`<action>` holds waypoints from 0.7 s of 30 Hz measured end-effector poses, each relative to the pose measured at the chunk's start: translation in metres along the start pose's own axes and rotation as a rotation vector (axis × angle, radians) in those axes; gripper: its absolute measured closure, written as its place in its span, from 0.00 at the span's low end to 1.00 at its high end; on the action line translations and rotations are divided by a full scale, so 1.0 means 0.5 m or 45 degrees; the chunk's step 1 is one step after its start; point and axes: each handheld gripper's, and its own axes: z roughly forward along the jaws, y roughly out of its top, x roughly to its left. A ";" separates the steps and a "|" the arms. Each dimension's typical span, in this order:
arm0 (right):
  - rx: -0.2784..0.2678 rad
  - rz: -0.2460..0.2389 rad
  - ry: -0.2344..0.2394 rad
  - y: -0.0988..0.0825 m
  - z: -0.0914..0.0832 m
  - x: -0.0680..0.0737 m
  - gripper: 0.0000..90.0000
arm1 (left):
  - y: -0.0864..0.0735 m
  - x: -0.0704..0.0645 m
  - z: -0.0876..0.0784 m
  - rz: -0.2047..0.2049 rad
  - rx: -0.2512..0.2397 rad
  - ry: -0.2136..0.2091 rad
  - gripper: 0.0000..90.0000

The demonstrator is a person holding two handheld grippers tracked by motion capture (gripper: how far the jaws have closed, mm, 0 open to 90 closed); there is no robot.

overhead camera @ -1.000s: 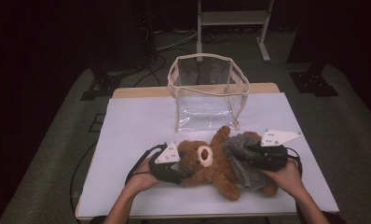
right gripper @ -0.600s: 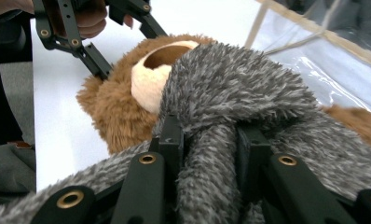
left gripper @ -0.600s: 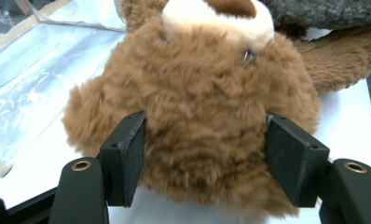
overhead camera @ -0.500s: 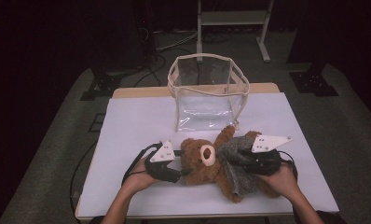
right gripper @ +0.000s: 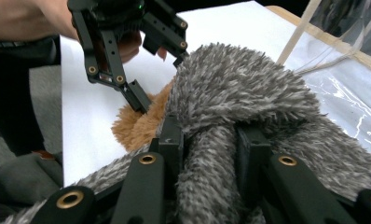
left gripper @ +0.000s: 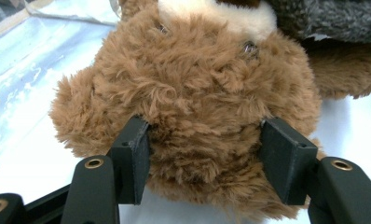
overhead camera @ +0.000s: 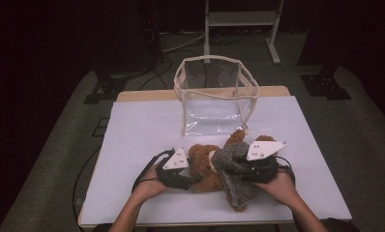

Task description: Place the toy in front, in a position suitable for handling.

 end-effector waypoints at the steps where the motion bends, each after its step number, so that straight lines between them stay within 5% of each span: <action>1: -0.005 0.015 0.002 -0.008 0.001 -0.004 0.75 | -0.002 0.002 -0.001 -0.004 -0.006 -0.008 0.43; 10: 0.017 0.034 -0.041 -0.047 -0.020 -0.020 0.75 | -0.009 0.012 -0.028 -0.005 -0.019 0.000 0.39; 15: 0.007 0.059 -0.030 -0.047 -0.020 -0.021 0.75 | -0.014 0.013 -0.032 0.001 -0.021 -0.014 0.46; 18: -0.016 0.019 -0.069 -0.026 -0.020 -0.005 0.75 | -0.014 0.012 -0.025 0.008 -0.023 -0.019 0.52; 21: -0.050 -0.029 -0.047 0.005 -0.013 0.012 0.75 | -0.014 0.011 -0.016 0.011 -0.022 -0.006 0.57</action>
